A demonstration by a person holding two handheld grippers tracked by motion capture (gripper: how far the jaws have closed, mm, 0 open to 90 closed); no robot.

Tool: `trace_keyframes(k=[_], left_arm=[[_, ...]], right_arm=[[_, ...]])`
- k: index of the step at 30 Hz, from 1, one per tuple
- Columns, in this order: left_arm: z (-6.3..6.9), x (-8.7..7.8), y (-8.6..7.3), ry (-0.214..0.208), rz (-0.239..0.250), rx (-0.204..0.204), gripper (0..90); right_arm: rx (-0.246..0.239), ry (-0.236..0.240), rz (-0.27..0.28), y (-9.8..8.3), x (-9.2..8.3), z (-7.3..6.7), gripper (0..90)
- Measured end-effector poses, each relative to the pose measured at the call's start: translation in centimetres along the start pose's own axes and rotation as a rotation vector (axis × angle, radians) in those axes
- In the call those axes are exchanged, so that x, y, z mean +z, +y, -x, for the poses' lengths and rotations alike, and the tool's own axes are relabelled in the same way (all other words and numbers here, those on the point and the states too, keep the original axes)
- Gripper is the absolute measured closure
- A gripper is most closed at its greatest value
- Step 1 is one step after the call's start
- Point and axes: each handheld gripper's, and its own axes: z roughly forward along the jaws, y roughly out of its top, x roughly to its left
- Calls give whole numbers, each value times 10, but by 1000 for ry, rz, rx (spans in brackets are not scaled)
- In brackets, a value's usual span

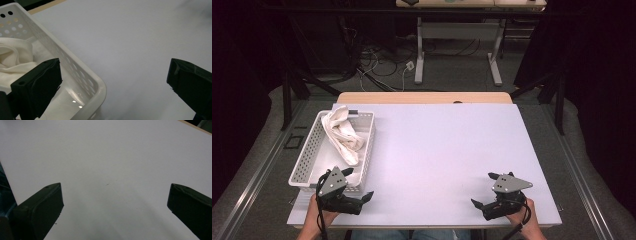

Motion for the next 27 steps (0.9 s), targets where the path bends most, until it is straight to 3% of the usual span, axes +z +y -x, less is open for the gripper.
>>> trace_keyframes(k=[15,27], left_arm=[[-8,1,15,19,-21,-8,0],[-28,8,33,63,-34,-40,0]], right_arm=[[1,20,-16,0,6,0,0],[-7,18,-39,0,9,1,0]])
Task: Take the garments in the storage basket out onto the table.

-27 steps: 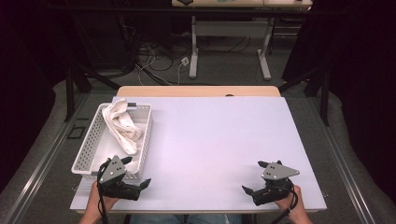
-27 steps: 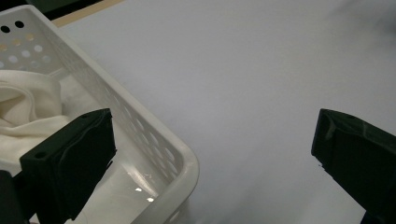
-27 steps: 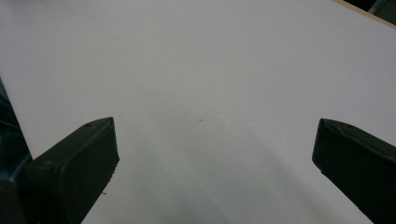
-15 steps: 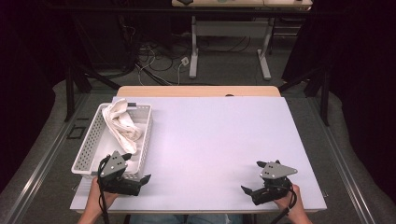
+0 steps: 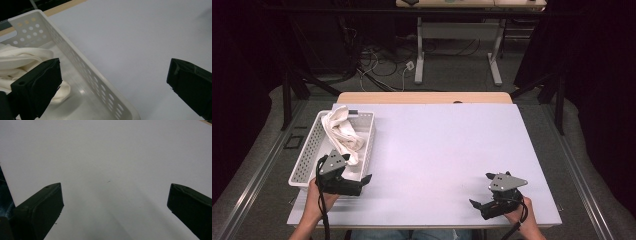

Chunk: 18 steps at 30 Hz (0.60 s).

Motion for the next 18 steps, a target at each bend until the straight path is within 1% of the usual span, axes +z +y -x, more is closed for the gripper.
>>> trace_keyframes(k=[1,2,3,4,6,8,13,14,16,18], left_arm=[[-1,1,1,5,0,-4,0],[-3,2,2,11,-4,-2,0],[-3,2,2,11,-4,-2,0],[-5,4,4,13,-5,-14,0],[-9,5,6,21,-14,-15,0],[-11,7,7,23,-20,-25,0],[-17,9,11,36,-21,-37,0],[-20,10,12,40,-30,-41,0],[-24,12,14,48,-29,-52,0],[-25,13,14,51,-30,-51,0]], right_arm=[[3,-1,19,-1,1,0,0],[1,-2,3,0,0,0,0],[0,0,-1,0,0,0,0],[-2,5,-3,0,0,0,0],[-1,5,-4,0,0,0,0],[-2,6,-3,0,1,0,0],[3,4,-8,0,2,0,1],[2,2,-13,0,2,0,1],[2,5,-14,0,2,0,2],[3,7,-15,0,2,0,2]])
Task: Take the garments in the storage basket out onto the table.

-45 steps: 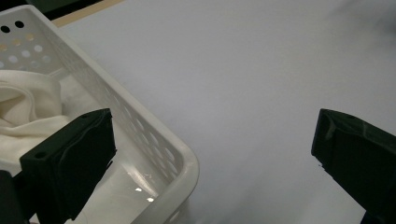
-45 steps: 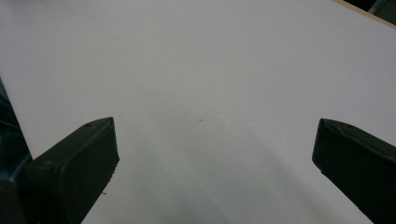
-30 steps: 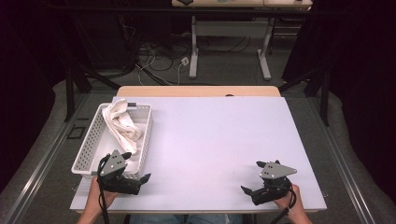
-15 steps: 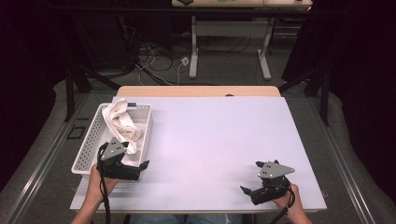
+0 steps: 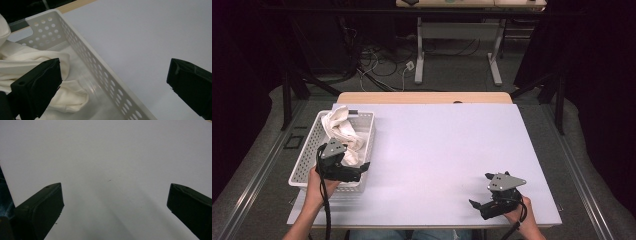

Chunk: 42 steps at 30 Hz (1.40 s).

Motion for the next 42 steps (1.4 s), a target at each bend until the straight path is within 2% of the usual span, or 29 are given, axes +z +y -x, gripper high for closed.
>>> trace_keyframes(k=[20,27,42], left_arm=[[-32,20,16,56,-44,-61,0],[-38,24,19,70,-61,-74,0],[-65,36,21,103,-88,-117,0]], right_arm=[[-5,-5,6,0,1,0,4],[-5,-1,-5,0,1,0,4],[-12,2,-1,0,2,0,4]])
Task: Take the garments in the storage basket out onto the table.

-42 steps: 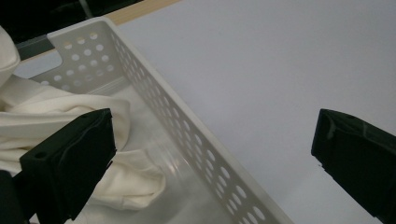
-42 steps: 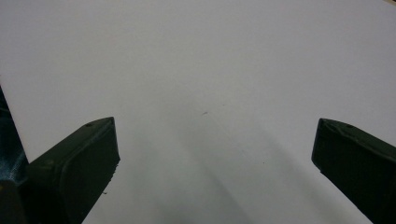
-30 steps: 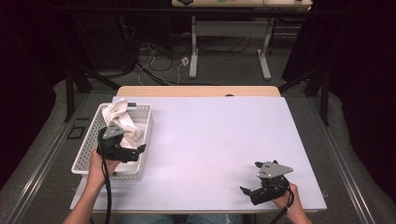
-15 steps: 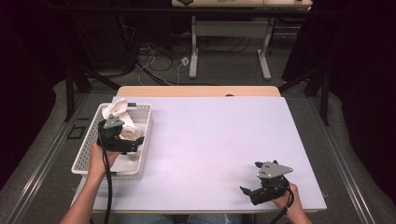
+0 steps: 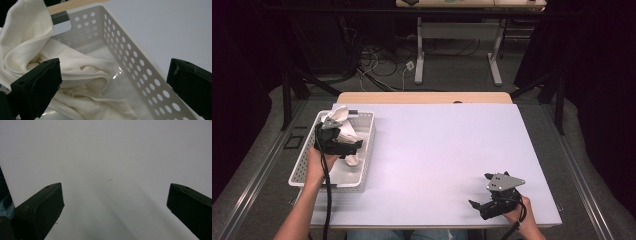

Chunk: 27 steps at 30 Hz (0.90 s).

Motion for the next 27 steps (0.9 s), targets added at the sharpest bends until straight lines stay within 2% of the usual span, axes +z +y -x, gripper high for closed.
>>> trace_keyframes(k=[2,6,7,17,24,27], left_arm=[[-4,2,1,-15,2,-11,0],[-9,4,2,-1,0,-23,0],[-11,7,2,15,1,-21,0],[-20,16,7,32,-29,-42,0],[-25,21,8,59,-28,-47,0],[-27,21,8,66,-22,-68,0]], right_arm=[[-3,-2,2,0,0,0,4],[-2,-2,2,1,0,-1,4],[2,4,-1,1,0,-1,4],[-2,2,6,1,1,0,4],[-9,10,16,1,2,0,4],[-14,5,5,2,1,0,4]])
